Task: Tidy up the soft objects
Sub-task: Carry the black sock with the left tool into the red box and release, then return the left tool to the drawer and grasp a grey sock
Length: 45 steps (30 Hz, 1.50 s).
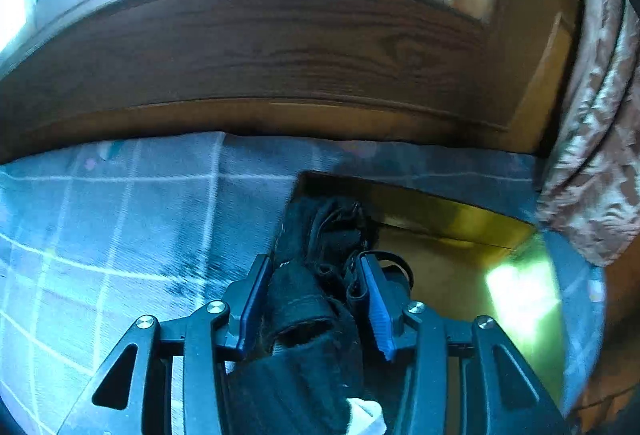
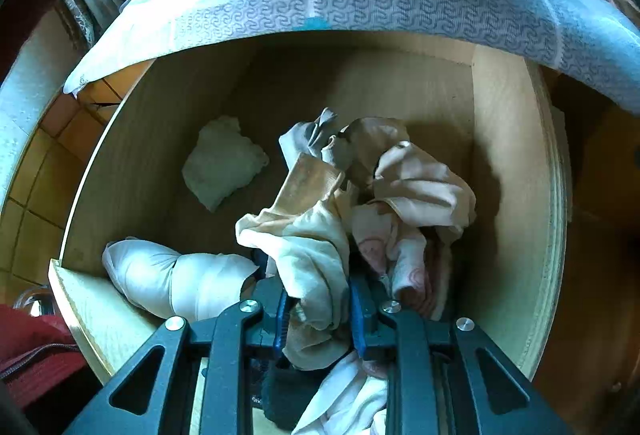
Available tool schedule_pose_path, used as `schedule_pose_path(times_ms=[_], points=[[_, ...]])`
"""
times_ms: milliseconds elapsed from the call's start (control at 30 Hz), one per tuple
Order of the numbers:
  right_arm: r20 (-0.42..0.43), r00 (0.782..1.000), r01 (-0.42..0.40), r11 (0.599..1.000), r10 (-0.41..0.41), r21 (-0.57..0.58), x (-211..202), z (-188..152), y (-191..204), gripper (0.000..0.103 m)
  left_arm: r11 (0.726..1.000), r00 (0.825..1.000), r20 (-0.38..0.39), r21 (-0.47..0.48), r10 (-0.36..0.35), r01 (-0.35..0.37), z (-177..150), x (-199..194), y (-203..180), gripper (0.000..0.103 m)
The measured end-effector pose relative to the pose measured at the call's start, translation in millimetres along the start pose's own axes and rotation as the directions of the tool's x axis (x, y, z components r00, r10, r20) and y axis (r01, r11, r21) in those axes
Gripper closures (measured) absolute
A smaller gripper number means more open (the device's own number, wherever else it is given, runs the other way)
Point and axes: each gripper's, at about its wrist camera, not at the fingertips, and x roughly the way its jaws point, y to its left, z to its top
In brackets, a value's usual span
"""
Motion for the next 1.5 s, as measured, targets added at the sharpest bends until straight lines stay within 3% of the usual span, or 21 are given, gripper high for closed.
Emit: schedule_pose_path(times_ms=[67,300,433,667,833,967,1133,1267,1433,1500], points=[[0.003,1.000,-0.002,1.000,0.002,0.006,0,0,-1,0.078,1.000,0.999,0.027,0.003,0.025,-0.025,1,1,1,0.055],[0.009,1.000,0.005,1.000,-0.005,-0.003,-1,-1,1,0.078,0.999,0.985,0.170,0.051,-0.025,0.016,3,-50,-1,0.054],[0.017,1.000,0.003,1.000,-0.003,0.000,-3,-3,3,0.078,0.992,0.978,0.197,0.120,-0.066,0.043,-20,-84,-10,0.054],[0.025,1.000,0.008,1.000,-0.008,-0.017,-6,-4,6,0.078,0.962,0.972,0.107,0.199,-0.211,0.187,-135,-120,-21,0.045],[0.030,0.999,0.027,0.998,-0.026,-0.048,-7,-6,13,0.078,0.951,0.968,0.037,0.199,-0.248,0.236,-220,-133,-30,0.045],[0.037,0.999,0.028,0.999,-0.026,-0.043,-9,-7,15,0.078,0.964,0.982,-0.039,0.187,-0.187,0.191,-271,-129,-34,0.044],[0.039,0.999,0.028,0.999,-0.026,-0.047,-12,-9,16,0.078,0.975,0.986,-0.137,0.191,-0.090,0.116,-305,-107,-46,0.044],[0.040,0.999,0.024,0.999,-0.023,-0.044,-12,-9,14,0.078,0.974,0.982,-0.187,0.210,-0.041,0.081,-316,-90,-54,0.044],[0.048,0.999,0.020,0.999,-0.019,-0.027,-15,-8,10,0.078,0.974,0.962,-0.273,0.221,0.011,0.052,-321,-60,-56,0.044],[0.054,0.998,0.023,0.999,-0.022,-0.028,-16,-8,9,0.078,0.964,0.953,-0.293,0.266,0.081,0.000,-324,-50,-62,0.041]])
